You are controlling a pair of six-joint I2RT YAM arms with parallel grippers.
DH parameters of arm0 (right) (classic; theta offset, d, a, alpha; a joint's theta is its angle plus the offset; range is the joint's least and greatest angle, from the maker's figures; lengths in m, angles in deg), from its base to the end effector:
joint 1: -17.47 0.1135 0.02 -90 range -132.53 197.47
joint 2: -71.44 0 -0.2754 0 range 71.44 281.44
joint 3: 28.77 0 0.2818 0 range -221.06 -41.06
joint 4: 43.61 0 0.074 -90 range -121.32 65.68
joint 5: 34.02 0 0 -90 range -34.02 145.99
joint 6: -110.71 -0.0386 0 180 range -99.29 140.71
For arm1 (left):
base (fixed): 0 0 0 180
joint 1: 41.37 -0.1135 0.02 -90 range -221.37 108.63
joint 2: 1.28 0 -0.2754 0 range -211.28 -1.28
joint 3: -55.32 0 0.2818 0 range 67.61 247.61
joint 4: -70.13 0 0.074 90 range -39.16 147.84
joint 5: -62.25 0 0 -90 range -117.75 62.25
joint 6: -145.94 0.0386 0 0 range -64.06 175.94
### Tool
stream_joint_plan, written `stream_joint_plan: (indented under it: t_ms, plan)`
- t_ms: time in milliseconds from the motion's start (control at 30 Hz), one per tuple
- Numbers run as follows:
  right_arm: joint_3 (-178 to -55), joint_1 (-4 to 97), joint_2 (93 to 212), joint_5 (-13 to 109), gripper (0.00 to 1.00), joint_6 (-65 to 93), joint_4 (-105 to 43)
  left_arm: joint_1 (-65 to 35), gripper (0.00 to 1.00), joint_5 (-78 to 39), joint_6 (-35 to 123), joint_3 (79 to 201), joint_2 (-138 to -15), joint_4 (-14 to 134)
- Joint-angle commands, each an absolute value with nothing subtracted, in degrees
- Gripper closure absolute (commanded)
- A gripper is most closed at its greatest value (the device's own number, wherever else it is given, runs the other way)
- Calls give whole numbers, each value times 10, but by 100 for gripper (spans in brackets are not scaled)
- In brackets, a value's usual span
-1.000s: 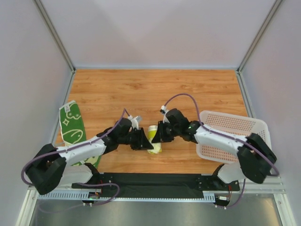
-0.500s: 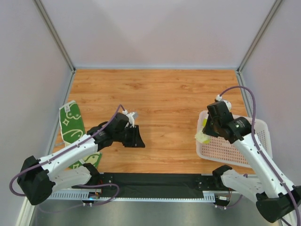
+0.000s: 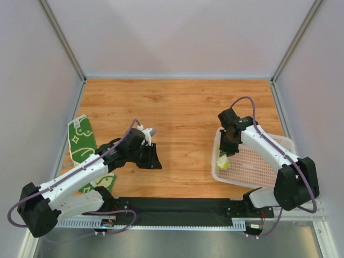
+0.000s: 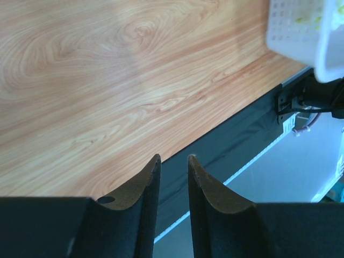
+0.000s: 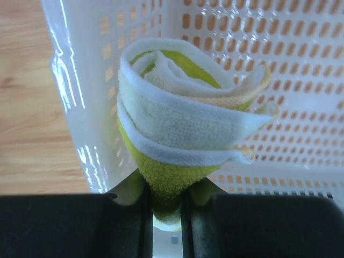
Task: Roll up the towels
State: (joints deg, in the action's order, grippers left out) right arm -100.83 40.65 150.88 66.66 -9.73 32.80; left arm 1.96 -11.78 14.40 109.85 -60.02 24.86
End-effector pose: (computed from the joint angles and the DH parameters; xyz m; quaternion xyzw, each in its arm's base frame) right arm 0.2428 0.0962 0.2368 0.0680 0.9919 -0.0586 0.0900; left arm 0.1602 -0.1658 0.2438 0.0626 0.9282 -0.3276 0.1652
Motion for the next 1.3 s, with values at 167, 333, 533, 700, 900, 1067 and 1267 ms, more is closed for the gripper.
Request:
stream_joint_plan:
  t_ms: [167,333,533,700,900,1067,1267]
  plan:
    - [-953,409,1428,192,100,-110,-6,2,66,-148,165,1113,-550,200]
    - [-922,408,1461,178,100,-91,-35,0,67,-164,167,1120,-551,202]
    - [-847,409,1508,135,100,-107,-180,-1,67,-157,159,1133,-575,225]
    - [-824,410,1581,109,100,-118,-274,-1,67,-152,160,1143,-598,232]
    - [-841,414,1666,161,100,-73,-213,-1,67,-150,158,1147,-611,243]
    - [-845,422,1706,222,81,-48,-171,-1,67,-140,152,1149,-634,261]
    - [-854,440,1685,290,50,-43,-128,0,68,-132,145,1152,-650,280]
